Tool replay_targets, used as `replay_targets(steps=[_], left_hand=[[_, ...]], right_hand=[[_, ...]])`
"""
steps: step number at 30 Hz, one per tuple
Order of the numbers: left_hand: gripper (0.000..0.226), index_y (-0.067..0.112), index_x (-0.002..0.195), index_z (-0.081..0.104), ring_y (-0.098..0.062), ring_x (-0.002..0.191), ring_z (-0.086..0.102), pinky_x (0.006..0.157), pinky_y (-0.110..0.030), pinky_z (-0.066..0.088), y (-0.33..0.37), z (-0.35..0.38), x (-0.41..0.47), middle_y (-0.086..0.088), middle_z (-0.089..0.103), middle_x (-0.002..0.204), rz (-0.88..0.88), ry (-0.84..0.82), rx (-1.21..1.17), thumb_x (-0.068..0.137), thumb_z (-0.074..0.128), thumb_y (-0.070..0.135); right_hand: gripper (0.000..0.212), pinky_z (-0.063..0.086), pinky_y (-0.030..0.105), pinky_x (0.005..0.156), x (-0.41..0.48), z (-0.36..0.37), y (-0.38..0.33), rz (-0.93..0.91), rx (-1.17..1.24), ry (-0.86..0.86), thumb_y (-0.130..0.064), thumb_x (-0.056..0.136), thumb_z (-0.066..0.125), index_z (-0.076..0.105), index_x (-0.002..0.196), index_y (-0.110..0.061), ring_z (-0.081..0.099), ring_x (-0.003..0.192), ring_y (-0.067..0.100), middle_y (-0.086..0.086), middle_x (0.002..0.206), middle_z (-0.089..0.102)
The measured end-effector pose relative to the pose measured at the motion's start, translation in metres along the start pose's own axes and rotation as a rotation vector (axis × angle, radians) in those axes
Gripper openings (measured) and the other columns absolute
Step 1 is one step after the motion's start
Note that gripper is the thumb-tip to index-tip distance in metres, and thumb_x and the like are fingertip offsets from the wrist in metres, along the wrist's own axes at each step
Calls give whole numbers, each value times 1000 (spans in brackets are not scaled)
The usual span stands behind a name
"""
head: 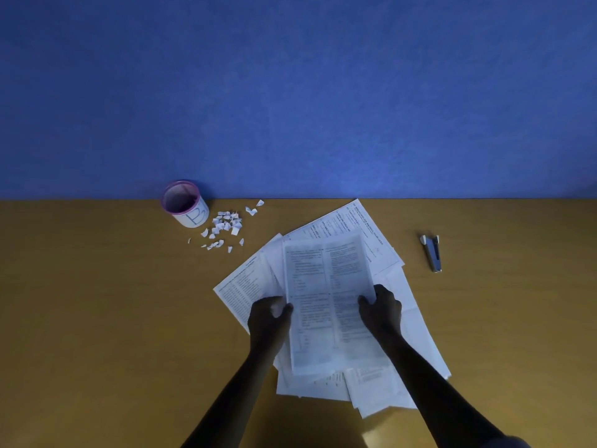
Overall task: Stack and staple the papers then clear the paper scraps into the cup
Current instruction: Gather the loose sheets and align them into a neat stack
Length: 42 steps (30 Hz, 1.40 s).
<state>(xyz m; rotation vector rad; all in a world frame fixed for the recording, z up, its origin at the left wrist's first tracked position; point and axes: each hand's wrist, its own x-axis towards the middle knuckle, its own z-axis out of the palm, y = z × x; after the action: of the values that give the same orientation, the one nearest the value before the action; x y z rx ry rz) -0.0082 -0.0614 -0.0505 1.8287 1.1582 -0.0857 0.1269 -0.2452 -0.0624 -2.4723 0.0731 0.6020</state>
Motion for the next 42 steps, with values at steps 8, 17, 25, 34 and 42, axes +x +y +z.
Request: replay_targets(steps=[8,17,25,34,42], left_hand=[[63,9,146,49,-30,133,55,109,-44,48,14,9,-6,-11,57,142,-126,47,-55,91,76,27],[26,16,105,61,-8,77,61,60,-19,43,20,15,0,2,71,99,-106,-46,47,94,72,36],[27,13,107,72,-8,81,57,80,-28,43,30,22,9,4,70,101,-136,23,-20,102,61,37],[15,15,90,69,-21,82,65,70,-34,56,44,15,31,-5,72,93,-329,51,-348,96,67,28],[43,11,103,58,-31,97,70,72,-38,53,9,8,-1,-13,72,98,-360,-283,-803,72,79,32]], right_hand=[[44,51,54,93,-16,13,3,77,-124,45,-18,92,67,54,130,-1,43,129,41,17,142,43],[39,55,48,90,-9,11,6,-10,-96,31,-15,89,70,57,122,0,56,118,40,21,126,58],[24,54,36,75,-1,0,7,-15,10,93,-17,91,68,67,108,-1,69,95,37,17,106,73],[23,59,48,86,4,-10,-6,-21,184,72,-17,95,65,68,114,-5,68,101,35,12,109,75],[14,60,48,81,6,-25,2,231,655,73,-19,92,73,70,88,-5,71,92,38,11,88,73]])
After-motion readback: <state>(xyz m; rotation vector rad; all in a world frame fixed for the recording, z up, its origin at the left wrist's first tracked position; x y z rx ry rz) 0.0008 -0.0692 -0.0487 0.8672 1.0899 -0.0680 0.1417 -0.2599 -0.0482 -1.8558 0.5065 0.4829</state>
